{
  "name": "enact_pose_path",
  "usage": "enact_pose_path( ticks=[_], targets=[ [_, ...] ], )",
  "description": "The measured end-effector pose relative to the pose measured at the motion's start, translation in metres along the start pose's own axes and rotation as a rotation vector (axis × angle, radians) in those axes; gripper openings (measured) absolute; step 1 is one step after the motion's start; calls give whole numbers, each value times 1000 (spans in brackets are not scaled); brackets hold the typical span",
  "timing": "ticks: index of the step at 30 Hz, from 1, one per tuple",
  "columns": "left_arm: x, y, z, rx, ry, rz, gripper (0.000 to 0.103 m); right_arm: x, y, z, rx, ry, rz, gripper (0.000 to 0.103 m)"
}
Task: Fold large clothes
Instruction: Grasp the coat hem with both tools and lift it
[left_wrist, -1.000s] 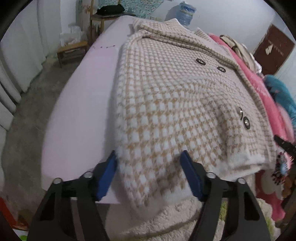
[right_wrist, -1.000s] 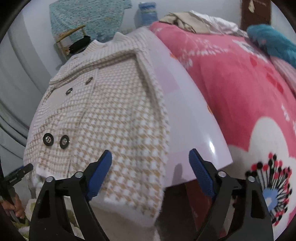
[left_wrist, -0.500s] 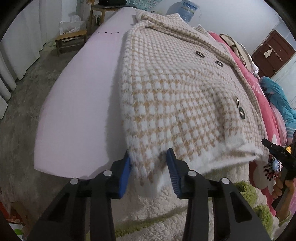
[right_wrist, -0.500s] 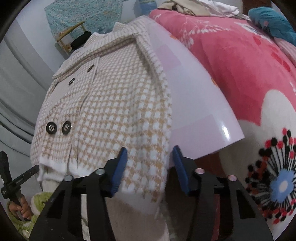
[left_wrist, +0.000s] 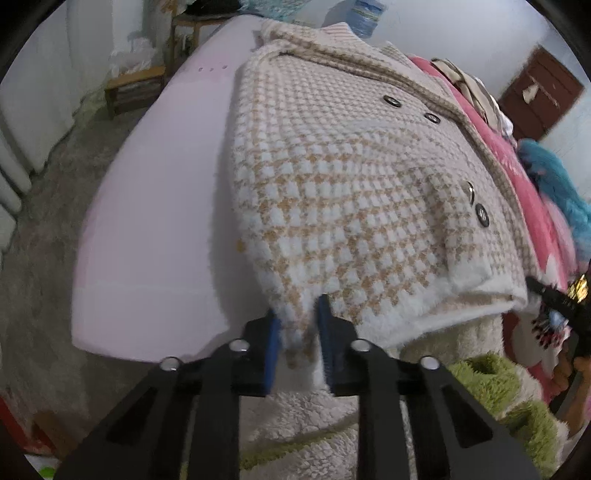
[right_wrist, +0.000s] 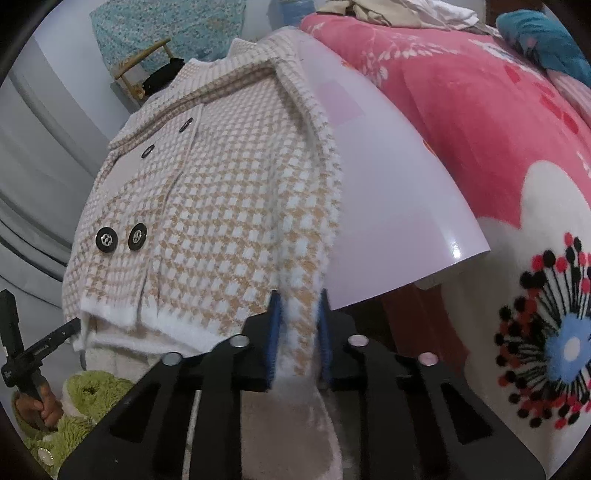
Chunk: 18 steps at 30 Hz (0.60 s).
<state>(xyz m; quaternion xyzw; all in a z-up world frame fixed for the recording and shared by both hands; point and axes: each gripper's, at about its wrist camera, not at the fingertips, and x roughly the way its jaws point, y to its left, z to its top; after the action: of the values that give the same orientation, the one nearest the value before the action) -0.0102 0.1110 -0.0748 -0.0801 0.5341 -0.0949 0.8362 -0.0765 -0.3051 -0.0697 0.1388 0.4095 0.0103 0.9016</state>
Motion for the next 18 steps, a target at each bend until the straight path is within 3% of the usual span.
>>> enact_pose_path(
  ticks=[3, 10, 18],
  targets=[
    [-6, -4, 2, 34, -17, 8, 9, -8, 3, 1, -14, -22, -2, 9],
    [-42, -12, 12, 72, -148, -42, 7, -47, 19, 16, -71, -134, 18, 8],
    [-62, -15, 60, 55, -265, -93, 7, -59, 27, 49, -40, -227, 88, 7]
  ],
)
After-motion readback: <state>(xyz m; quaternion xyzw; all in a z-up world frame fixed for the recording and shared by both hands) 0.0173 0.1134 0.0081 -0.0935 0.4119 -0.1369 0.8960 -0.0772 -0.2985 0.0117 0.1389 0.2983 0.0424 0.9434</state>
